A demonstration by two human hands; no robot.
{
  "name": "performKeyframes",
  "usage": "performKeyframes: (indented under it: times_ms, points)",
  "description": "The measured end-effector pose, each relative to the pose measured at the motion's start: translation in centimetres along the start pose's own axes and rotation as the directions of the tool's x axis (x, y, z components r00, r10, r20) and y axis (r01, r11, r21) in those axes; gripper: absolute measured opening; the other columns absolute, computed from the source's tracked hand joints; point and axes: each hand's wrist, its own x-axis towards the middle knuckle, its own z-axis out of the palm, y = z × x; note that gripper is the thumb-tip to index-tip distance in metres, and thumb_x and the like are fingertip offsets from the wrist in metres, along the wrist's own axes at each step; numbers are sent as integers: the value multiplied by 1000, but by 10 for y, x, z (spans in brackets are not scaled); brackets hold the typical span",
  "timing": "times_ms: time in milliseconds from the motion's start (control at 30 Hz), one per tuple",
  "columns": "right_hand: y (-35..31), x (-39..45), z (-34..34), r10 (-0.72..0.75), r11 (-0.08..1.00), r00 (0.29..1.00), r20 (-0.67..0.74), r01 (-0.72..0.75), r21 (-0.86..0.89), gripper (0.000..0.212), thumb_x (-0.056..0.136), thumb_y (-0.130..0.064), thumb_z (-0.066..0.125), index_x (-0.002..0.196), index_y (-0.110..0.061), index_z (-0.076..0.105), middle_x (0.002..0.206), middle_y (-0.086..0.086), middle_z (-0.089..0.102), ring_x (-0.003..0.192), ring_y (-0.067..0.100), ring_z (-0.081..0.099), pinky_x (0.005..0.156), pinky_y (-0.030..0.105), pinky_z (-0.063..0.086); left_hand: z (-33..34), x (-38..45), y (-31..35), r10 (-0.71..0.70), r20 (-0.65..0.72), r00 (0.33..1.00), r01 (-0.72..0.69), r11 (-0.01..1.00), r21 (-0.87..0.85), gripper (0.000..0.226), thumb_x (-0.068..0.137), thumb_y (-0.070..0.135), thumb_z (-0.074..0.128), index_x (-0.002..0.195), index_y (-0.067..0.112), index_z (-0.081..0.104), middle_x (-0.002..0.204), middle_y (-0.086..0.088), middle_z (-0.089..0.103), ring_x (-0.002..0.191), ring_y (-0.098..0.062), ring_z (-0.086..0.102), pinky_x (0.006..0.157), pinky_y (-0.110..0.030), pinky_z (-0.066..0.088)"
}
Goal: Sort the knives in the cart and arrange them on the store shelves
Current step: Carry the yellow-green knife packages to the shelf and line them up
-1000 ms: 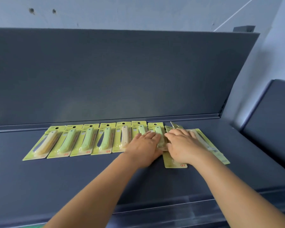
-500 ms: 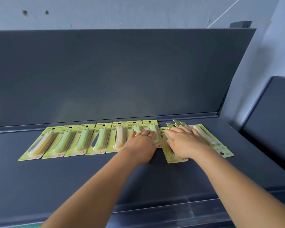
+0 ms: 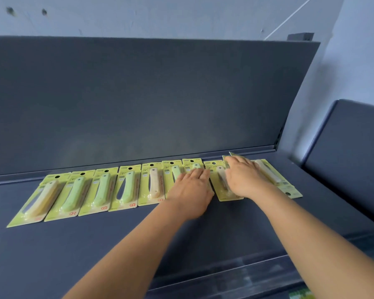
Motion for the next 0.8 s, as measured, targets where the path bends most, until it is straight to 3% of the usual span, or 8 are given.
performKeyframes:
  times_ms: [133, 333, 533, 800]
  points:
    - [18, -15, -4, -16, 1000, 999, -28, 15, -9, 43, 95, -14, 37, 135, -24, 46, 146, -3, 36, 132, 21, 34, 108, 35, 29, 1, 5, 20, 128, 19, 992, -127, 991, -41, 61, 98, 45, 38, 147, 13, 24, 153, -6, 28, 140, -23, 28, 113, -37, 20]
    - [42, -20, -6, -75, 994, 996, 46, 78, -78, 39, 100, -22, 29, 135, -26, 44, 152, -6, 26, 137, 19, 29, 108, 36, 28, 6, 23, 30, 98, 110, 989, -102, 994, 31, 46, 99, 39, 37, 136, 13, 38, 143, -5, 42, 126, -24, 46, 107, -35, 26]
    - [56, -9, -4, -113, 990, 991, 78, 119, -79, 42, 101, -23, 28, 141, -29, 37, 156, -7, 18, 141, 19, 23, 112, 36, 26, 5, 31, 31, -9, 140, 990, 2, 999, 54, 41, 99, 34, 38, 133, 11, 39, 140, -8, 42, 123, -29, 46, 107, -34, 28]
    - [59, 3, -2, -138, 985, 984, 109, 148, -90, 45, 102, -23, 28, 143, -40, 29, 158, -6, 13, 144, 21, 12, 113, 42, 19, 5, 38, 32, -42, 146, 988, 41, 999, 9, 44, 99, 31, 39, 138, 10, 37, 144, -7, 40, 127, -25, 44, 109, -35, 26]
